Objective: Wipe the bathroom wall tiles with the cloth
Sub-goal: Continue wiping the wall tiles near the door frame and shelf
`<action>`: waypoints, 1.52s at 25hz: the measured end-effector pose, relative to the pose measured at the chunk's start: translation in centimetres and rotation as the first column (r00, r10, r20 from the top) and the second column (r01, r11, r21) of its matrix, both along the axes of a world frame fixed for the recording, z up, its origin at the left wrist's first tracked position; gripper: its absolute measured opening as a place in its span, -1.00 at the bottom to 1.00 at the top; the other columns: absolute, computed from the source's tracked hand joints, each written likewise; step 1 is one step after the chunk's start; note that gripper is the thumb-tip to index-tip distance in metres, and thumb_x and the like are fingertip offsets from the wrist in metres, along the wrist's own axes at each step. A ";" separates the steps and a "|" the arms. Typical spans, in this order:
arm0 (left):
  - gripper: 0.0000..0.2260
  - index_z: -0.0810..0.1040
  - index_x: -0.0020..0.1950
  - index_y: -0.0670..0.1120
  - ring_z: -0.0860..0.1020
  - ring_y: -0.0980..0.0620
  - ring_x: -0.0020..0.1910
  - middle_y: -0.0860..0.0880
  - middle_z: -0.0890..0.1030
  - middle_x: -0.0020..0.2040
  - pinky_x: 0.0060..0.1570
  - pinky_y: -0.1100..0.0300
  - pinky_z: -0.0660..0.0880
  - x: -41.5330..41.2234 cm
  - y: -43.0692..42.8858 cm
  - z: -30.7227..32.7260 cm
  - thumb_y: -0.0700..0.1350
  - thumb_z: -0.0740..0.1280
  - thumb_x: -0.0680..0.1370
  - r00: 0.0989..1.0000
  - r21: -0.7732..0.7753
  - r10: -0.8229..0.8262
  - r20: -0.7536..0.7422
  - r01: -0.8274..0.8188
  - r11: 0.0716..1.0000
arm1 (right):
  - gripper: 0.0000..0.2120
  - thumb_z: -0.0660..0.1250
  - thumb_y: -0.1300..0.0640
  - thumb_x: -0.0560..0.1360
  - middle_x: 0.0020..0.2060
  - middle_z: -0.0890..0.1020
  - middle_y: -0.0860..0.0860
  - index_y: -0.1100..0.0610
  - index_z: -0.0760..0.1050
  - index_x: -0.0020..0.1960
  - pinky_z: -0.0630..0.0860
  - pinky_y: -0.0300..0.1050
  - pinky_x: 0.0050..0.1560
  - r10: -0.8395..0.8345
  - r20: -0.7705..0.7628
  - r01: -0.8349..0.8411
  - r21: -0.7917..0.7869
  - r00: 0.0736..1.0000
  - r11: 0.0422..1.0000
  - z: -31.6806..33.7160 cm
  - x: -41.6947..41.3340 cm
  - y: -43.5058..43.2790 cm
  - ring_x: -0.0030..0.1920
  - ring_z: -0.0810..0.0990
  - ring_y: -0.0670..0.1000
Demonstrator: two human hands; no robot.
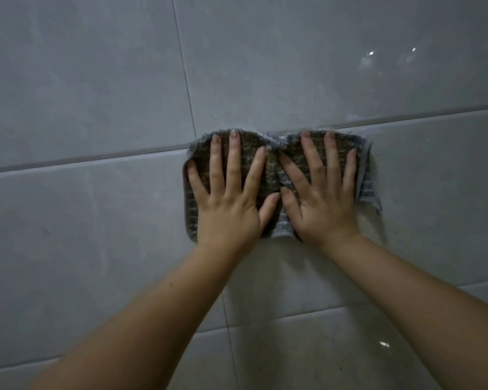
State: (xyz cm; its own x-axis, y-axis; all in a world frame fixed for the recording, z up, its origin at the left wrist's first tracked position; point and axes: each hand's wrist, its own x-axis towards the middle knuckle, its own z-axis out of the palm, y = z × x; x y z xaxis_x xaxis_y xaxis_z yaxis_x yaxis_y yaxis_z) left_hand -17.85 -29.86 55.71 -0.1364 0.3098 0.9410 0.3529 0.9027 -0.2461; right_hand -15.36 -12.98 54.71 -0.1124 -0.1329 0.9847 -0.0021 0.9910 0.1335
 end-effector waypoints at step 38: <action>-0.38 0.15 0.59 0.06 0.04 -0.21 0.58 -0.15 0.09 0.60 0.47 -0.29 -0.12 1.3 9.8 -7.8 0.28 0.10 0.58 0.999 -0.018 -0.053 -0.001 0.053 0.998 | -0.47 0.02 -0.25 0.58 0.53 0.14 0.13 -0.08 0.19 0.50 0.01 0.44 0.42 -0.098 0.073 0.104 -0.073 0.992 0.992 -6.8 2.2 10.9 0.54 0.03 0.28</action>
